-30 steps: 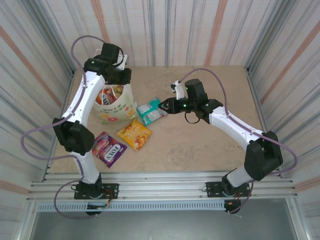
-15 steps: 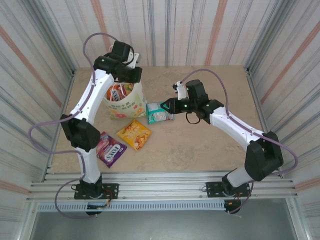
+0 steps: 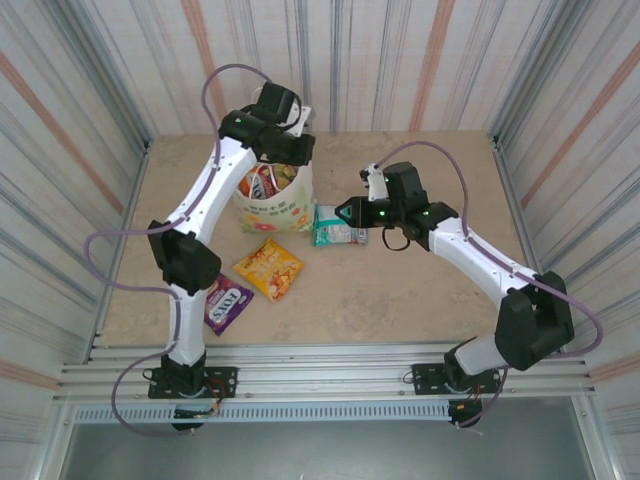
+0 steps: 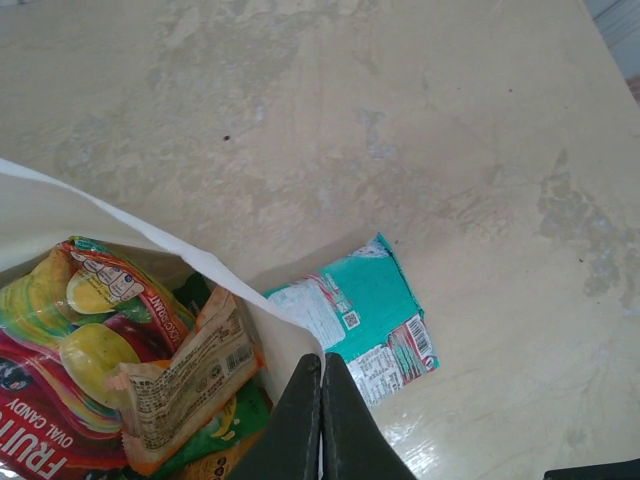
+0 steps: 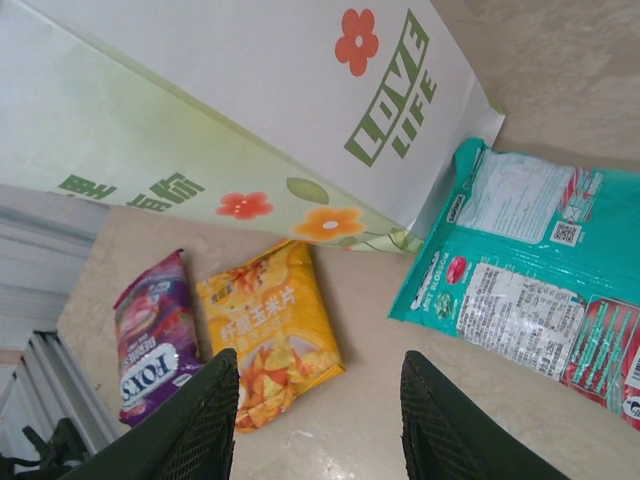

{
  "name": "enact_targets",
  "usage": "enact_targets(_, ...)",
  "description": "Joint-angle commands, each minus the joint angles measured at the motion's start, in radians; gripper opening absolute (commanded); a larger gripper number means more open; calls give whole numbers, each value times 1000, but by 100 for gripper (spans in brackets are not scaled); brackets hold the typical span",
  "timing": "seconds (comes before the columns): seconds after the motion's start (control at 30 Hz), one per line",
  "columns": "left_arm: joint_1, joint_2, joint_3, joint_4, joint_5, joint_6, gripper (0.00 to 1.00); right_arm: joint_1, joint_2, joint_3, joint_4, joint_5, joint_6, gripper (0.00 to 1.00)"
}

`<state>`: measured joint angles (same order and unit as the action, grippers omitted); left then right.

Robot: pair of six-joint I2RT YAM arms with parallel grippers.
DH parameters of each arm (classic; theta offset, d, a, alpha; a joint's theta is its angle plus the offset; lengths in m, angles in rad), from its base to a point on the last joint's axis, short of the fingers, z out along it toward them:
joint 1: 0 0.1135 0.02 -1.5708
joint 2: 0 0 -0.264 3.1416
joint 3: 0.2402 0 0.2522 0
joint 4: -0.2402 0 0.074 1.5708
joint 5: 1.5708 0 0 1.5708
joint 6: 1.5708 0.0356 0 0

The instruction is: Place the snacks into the paper bag

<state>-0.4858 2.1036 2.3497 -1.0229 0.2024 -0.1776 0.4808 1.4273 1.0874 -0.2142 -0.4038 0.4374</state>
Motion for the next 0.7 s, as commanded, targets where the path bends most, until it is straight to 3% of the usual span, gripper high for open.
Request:
enact_targets(0.0,-35,35,90,48,39,-36,0,-24,-54,-28,-22,29,25,45)
enact_targets(0.33,-103,106,150,132,37,-94,1,-63,-119,-83,-48,25,31,46)
enact_targets(0.5,-120,106,168,133,13,-84,36,-71,-142,-94,-52,29,32,47)
enact_targets(0.67,-109,24,154,87,-70,-30,56,-72,-155,-100,-51,34,35,48)
